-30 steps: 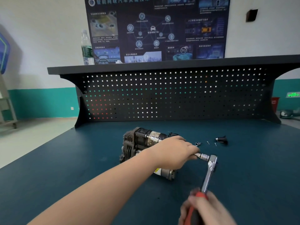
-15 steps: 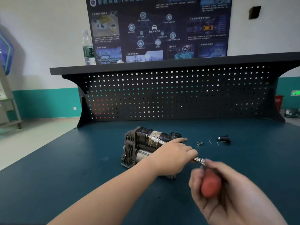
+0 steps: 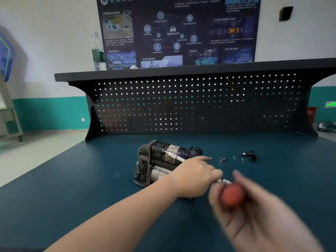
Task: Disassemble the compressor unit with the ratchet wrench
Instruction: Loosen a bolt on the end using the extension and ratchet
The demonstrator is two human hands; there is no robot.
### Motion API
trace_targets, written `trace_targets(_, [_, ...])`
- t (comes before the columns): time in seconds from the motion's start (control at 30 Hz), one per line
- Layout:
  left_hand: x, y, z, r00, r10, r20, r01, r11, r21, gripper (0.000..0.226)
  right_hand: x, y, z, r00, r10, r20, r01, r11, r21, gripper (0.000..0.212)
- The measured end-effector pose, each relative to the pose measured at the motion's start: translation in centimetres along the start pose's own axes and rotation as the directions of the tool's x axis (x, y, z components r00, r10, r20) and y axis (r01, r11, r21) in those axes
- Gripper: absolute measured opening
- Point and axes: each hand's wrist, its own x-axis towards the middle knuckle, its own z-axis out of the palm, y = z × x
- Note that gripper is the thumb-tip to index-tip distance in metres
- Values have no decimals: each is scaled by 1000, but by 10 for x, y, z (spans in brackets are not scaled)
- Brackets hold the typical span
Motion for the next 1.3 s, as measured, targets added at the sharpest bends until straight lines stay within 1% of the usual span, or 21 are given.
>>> trace_targets(0.07, [-2, -1, 1, 999, -12, -30, 12, 1000, -15, 11, -5, -15, 4, 995, -1, 96, -16, 985, 173, 87])
trace_targets(0.1, [1, -1, -1, 1000, -17, -17, 18, 1000, 11, 12, -8, -13, -1, 996, -2, 91, -5, 997, 73, 81])
trace_targets(0.17, [10, -1, -9, 998, -47, 49, 47, 999, 1, 24, -10, 6, -9, 999, 53, 10, -46, 939, -340, 16])
trace_targets(0.23, [16, -2, -19, 991, -78, 109, 82, 996, -35, 31, 1, 31, -38, 986, -92, -142, -27, 743, -669, 14])
trace_targets(0.3, [17, -7, -26, 991, -60, 122, 71, 993, -89, 23, 7, 53, -57, 943, -303, -135, 63, 562, -825, 12])
trace_targets(0.4, [12, -9, -27, 999, -52, 13, 53, 986, -156, 13, 7, 62, -57, 943, -319, -93, 97, 533, -841, 15])
trace_targets(0.47, [10, -5, -22, 995, -42, -90, 25, 984, -176, 12, 2, 52, -43, 970, -222, -96, 75, 653, -753, 7])
trace_targets(0.5, [9, -4, -16, 994, -25, -108, 8, 988, -152, 9, -2, 44, -29, 985, -140, -101, 41, 758, -651, 4])
trace_targets(0.57, [5, -2, -7, 994, 10, -113, -22, 994, -105, 3, -11, 23, 3, 994, -53, -95, 21, 949, -316, 19])
trace_targets(0.6, [4, -2, -5, 993, 11, -120, -26, 991, -128, 3, -13, 11, 17, 995, -61, -74, 49, 987, -155, 23])
trace_targets(0.63, [5, -2, -3, 991, -7, -132, -15, 985, -170, 4, -16, 3, 26, 996, -77, -55, 72, 993, -93, 24])
trace_targets(0.67, [7, -3, -2, 992, -36, -123, 13, 982, -190, 4, -15, -1, 27, 995, -90, -37, 85, 989, -120, 25])
trace_targets(0.73, [16, -5, -11, 986, -119, -114, 100, 982, -160, 8, -10, 7, 10, 996, -87, -27, 70, 921, -383, 20])
trace_targets(0.8, [23, -9, -24, 984, -166, -66, 154, 974, -164, 15, 0, 29, -18, 977, -206, -47, 122, 730, -673, 2])
trace_targets(0.87, [25, -11, -36, 986, -149, 78, 161, 969, -185, 14, 8, 39, -40, 960, -273, -67, 126, 629, -767, 12])
trace_targets(0.93, [22, -9, -39, 974, -125, 190, 165, 963, -214, 9, 14, 44, -53, 952, -290, -96, 122, 651, -750, 15])
trace_targets(1.03, [19, -2, -32, 976, -91, 199, 123, 980, -154, 7, 10, 50, -47, 971, -182, -156, 44, 777, -627, 14])
trace_targets(1.1, [14, 3, -24, 990, -68, 119, 76, 995, -58, 14, 8, 43, -30, 977, -62, -203, -22, 921, -389, 15])
trace_targets(1.17, [6, 8, -14, 995, -10, 95, 9, 1000, 20, 19, 6, 22, -5, 991, 39, -130, -45, 998, -39, 16])
trace_targets(1.23, [-4, 12, -9, 999, -48, 26, 50, 996, -69, 17, 4, -3, 10, 1000, -23, 11, 20, 974, 225, 37])
trace_targets(1.3, [-4, 12, -7, 996, -92, -6, 90, 988, -125, 17, 4, -16, 7, 999, -33, 35, 22, 963, 270, 61])
